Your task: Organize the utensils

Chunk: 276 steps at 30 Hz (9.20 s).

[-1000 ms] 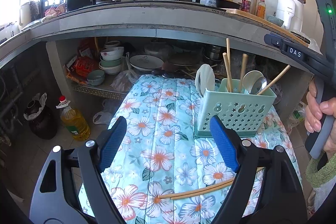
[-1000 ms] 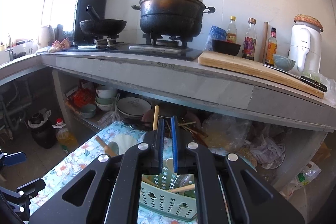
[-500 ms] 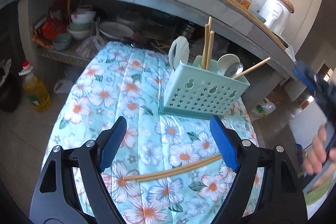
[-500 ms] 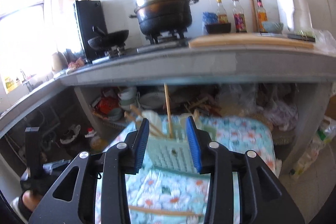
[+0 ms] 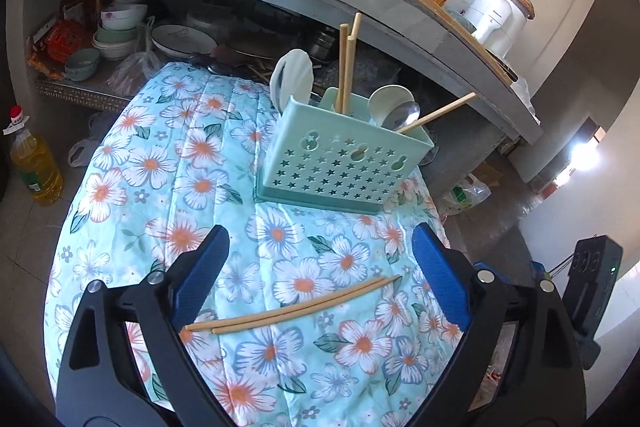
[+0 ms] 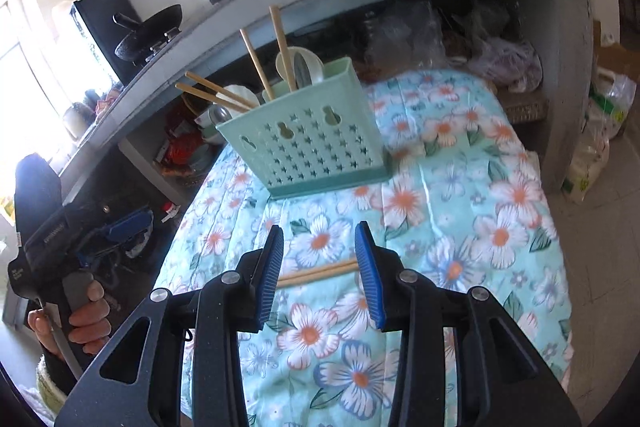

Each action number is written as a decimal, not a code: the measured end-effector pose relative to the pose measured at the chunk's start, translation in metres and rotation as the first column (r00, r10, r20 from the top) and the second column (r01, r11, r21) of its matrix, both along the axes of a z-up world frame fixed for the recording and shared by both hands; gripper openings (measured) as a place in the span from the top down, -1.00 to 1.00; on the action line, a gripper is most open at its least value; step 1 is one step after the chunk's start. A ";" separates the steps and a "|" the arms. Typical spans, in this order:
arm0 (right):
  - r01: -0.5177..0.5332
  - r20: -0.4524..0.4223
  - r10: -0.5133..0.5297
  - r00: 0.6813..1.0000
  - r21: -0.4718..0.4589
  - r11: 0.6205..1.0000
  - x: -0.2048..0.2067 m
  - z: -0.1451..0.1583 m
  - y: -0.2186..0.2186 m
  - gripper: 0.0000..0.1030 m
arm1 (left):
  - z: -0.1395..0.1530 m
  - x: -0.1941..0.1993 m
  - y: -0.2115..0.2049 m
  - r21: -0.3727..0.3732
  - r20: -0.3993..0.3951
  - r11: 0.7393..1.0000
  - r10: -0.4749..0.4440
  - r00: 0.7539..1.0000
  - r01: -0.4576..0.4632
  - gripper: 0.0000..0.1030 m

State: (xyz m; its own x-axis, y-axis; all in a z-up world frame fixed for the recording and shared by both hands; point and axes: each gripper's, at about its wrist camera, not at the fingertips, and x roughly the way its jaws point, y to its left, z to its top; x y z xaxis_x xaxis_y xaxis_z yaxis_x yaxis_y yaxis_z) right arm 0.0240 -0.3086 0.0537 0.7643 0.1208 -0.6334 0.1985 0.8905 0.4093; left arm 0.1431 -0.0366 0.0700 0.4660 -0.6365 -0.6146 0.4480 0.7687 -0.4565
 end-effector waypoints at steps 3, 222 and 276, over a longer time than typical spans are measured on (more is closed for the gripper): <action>0.000 -0.003 0.000 1.000 0.012 1.000 -0.001 -0.002 -0.001 0.29 | 0.002 0.000 -0.002 -0.024 -0.018 1.000 0.001 1.000 -0.001 -0.75; 0.143 0.241 -0.136 0.961 -0.013 0.990 -0.022 0.039 -0.037 0.88 | 0.107 0.057 -0.072 -0.165 0.452 0.982 0.158 0.878 -0.091 -0.33; 0.166 0.210 -0.091 0.973 -0.375 0.912 -0.002 0.087 0.046 -0.81 | 0.020 -0.047 0.011 0.208 0.337 0.943 0.182 0.924 -0.261 -0.84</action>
